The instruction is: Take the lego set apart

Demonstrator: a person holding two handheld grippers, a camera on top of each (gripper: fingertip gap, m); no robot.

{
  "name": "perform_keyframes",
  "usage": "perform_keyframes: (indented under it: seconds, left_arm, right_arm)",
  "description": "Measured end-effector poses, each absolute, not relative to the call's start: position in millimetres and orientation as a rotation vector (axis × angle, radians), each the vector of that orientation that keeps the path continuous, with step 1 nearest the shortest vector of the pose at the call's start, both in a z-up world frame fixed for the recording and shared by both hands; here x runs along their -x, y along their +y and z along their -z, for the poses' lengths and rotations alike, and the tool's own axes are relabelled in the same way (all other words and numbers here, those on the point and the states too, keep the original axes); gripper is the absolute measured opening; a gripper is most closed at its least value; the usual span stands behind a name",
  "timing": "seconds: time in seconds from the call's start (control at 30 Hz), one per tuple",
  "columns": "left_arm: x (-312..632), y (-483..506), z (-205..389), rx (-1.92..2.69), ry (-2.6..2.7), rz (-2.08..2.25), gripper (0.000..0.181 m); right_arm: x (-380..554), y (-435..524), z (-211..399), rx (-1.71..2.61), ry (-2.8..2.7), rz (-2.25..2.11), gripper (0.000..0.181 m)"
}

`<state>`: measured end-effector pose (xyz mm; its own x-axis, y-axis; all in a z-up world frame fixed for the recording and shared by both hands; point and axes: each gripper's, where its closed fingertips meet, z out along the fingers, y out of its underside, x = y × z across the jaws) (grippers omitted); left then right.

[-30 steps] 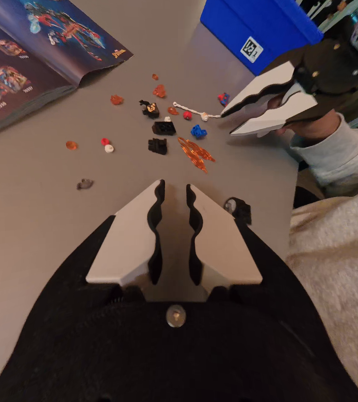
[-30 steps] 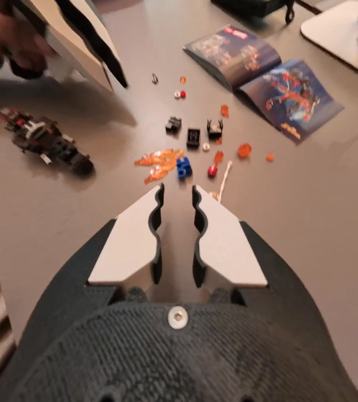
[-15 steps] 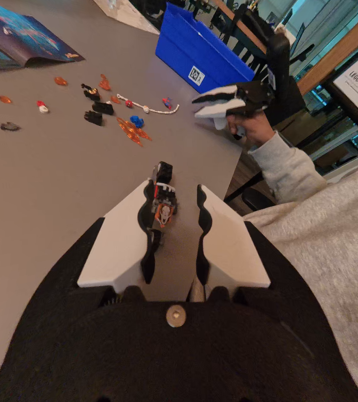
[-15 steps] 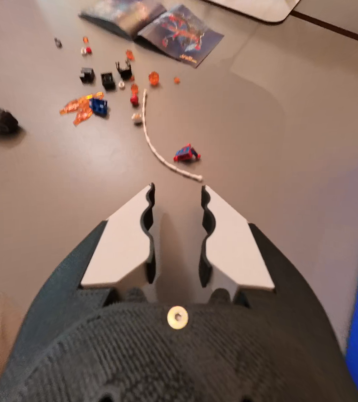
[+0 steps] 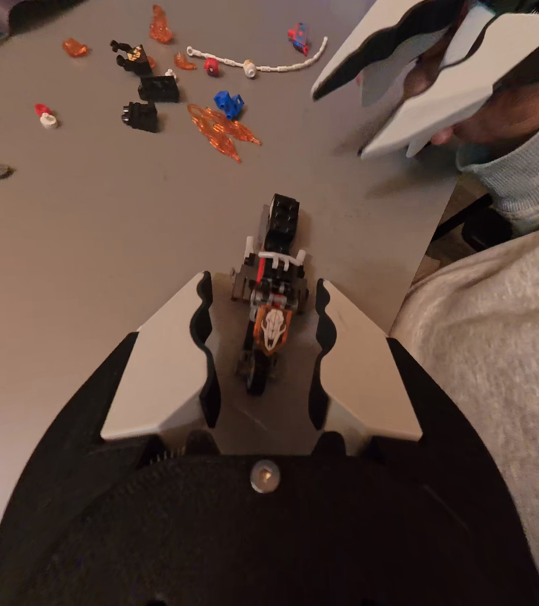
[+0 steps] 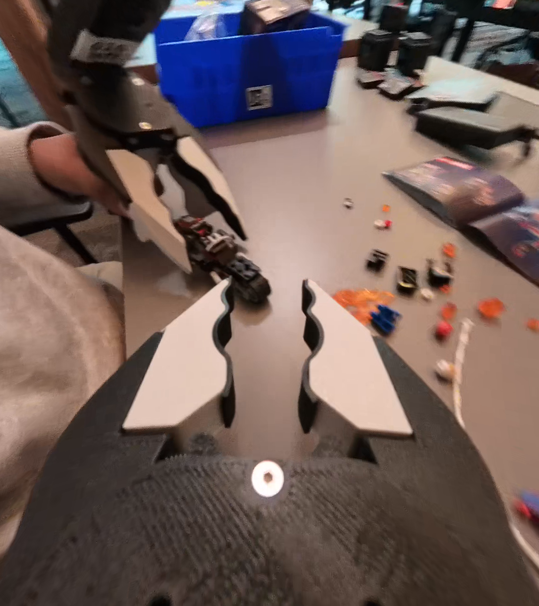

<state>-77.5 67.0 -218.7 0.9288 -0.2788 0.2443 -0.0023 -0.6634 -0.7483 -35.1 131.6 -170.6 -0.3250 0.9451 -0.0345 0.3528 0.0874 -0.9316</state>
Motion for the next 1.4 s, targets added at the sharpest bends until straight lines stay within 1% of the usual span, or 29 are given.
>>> perform_keyframes:
  seconds: [0.03, 0.17, 0.37, 0.43, 0.5, 0.93, 0.97, 1.03, 1.07, 1.13, 1.17, 1.2, 1.27, 1.33, 1.4]
  left_arm:
    - [75.8, 69.9, 219.4, 2.268, 0.22, 0.442, 0.063]
    - [66.7, 80.5, 219.2, 2.262, 0.309, 0.496, 0.065]
    - [59.5, 84.5, 226.1, 2.298, 0.432, 0.517, 0.041]
    - [59.1, 85.0, 226.7, 2.301, 0.448, 0.538, 0.041]
    - [59.3, 85.2, 226.9, 2.302, 0.46, 0.557, 0.041]
    - [59.4, 87.2, 227.6, 2.309, 0.451, 0.573, 0.041]
    - [58.0, 87.2, 228.6, 2.315, 0.453, 0.57, 0.042]
    - [55.7, 90.5, 229.5, 2.317, 0.481, 0.514, 0.042]
    - [55.3, 91.3, 230.0, 2.317, 0.5, 0.493, 0.042]
    - [55.6, 91.2, 229.7, 2.319, 0.487, 0.512, 0.042]
    - [55.8, 90.9, 229.3, 2.312, 0.475, 0.526, 0.041]
    - [56.0, 90.4, 228.9, 2.312, 0.466, 0.541, 0.041]
    - [56.1, 90.3, 228.6, 2.31, 0.473, 0.553, 0.041]
    - [56.0, 90.6, 228.7, 2.309, 0.491, 0.554, 0.041]
    - [55.9, 90.9, 229.1, 2.308, 0.507, 0.547, 0.042]
  right_arm:
    - [41.5, 120.6, 171.6, 1.242, -1.813, -1.249, 0.04]
    - [60.5, 99.5, 181.1, 1.113, -2.033, -1.297, 0.039]
    - [65.0, 95.6, 203.2, 0.988, -2.278, -1.262, 0.032]
    - [69.3, 92.3, 204.9, 0.96, -2.3, -1.24, 0.03]
    - [72.1, 86.8, 204.5, 0.908, -2.313, -1.237, 0.017]
    - [73.9, 85.4, 201.3, 1.002, -2.305, -1.335, 0.014]
    - [75.6, 84.0, 192.9, 0.991, -2.255, -1.395, 0.0]
    - [79.2, 78.9, 139.1, 0.959, -1.971, -1.79, 0.0]
    - [81.2, 84.7, 134.7, 0.995, -1.963, -1.798, 0.0]
    - [85.2, 111.7, 156.4, 1.034, -2.045, -1.464, 0.002]
    - [82.7, 121.0, 158.3, 1.027, -2.041, -1.394, 0.005]
    - [77.7, 124.0, 156.5, 1.021, -2.039, -1.402, 0.007]
    - [66.8, 119.7, 156.3, 1.017, -2.079, -1.485, 0.033]
    - [60.2, 109.6, 164.2, 0.986, -2.149, -1.509, 0.041]
    - [60.3, 102.0, 181.9, 0.95, -2.237, -1.419, 0.039]
